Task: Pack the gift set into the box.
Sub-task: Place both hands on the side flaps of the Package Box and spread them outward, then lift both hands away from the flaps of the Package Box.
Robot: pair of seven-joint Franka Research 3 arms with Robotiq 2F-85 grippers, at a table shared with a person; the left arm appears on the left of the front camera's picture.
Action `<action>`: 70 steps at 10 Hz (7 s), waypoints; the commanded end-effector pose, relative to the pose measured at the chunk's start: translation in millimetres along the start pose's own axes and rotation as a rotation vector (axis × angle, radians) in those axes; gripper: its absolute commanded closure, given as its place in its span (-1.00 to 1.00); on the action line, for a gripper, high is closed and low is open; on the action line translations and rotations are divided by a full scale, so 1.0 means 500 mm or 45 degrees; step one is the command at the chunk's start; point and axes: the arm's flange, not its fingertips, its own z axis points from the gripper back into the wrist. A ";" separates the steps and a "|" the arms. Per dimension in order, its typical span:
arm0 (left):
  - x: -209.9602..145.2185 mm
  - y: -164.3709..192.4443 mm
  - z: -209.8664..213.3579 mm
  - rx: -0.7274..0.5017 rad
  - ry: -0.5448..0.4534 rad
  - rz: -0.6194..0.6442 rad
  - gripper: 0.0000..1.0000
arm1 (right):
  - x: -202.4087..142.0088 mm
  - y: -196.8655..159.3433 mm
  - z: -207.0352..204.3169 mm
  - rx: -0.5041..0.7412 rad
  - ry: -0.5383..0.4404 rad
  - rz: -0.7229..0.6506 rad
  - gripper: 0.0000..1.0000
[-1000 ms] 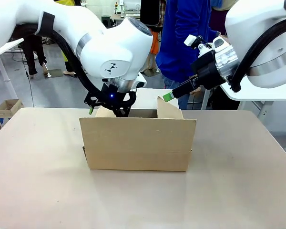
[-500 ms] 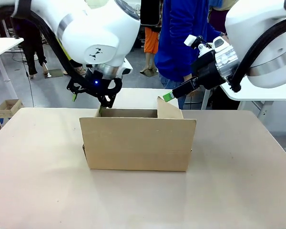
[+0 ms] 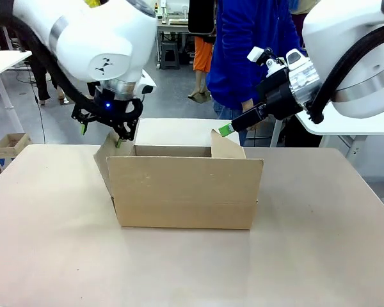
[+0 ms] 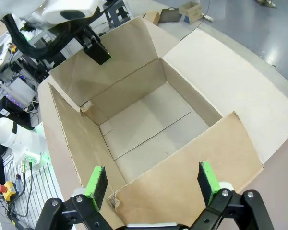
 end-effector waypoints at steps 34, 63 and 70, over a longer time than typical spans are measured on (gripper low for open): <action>0.007 0.290 -0.208 -1.120 0.205 -0.153 -1.00 | 0.182 0.079 -0.378 -1.089 1.050 -0.729 -1.00; 0.007 0.290 -0.208 -1.120 0.205 -0.153 -1.00 | 0.029 -0.210 -0.101 -0.916 0.903 -0.824 -1.00; 0.007 0.290 -0.208 -1.120 0.205 -0.153 -1.00 | 0.029 -0.210 -0.101 -0.916 0.903 -0.824 -1.00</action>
